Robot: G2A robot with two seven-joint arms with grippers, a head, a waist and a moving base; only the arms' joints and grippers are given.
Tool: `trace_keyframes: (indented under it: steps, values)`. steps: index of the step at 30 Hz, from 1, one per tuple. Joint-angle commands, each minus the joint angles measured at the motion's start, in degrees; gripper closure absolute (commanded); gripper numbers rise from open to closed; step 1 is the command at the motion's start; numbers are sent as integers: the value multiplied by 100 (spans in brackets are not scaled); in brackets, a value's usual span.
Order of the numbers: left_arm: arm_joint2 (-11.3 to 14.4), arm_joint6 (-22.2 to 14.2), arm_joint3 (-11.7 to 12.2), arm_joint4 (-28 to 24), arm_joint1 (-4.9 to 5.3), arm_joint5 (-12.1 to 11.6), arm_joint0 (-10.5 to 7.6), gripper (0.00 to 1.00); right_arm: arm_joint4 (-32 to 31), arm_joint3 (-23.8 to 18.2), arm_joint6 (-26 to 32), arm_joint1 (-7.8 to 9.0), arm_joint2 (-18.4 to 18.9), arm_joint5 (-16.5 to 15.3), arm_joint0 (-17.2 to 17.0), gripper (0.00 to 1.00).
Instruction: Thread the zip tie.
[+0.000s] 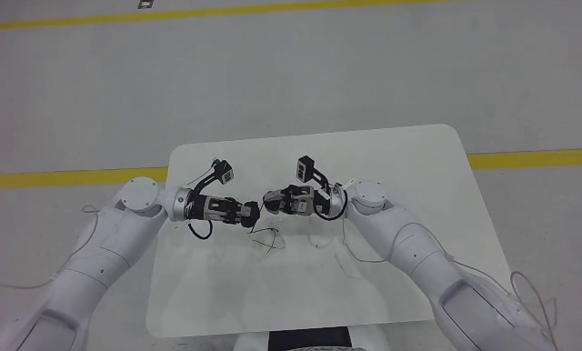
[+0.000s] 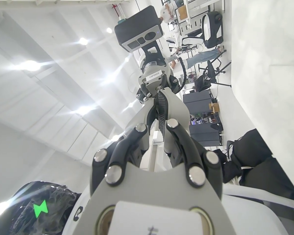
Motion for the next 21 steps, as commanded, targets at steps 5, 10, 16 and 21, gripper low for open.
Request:
trace_keyframes:
  steps: [5,10,16,21]
  values:
    - [0,0,0,0,0,0,0,55,-60,-47,-148,11,97,-46,-57,100]
    - [0,0,0,0,0,0,0,54,-95,-77,-251,33,218,-191,-115,100]
    - [0,0,0,0,0,0,0,31,-490,-275,-606,121,415,-463,-230,100]
    - [0,0,0,0,0,0,0,0,-801,-512,-816,235,660,-632,-407,100]
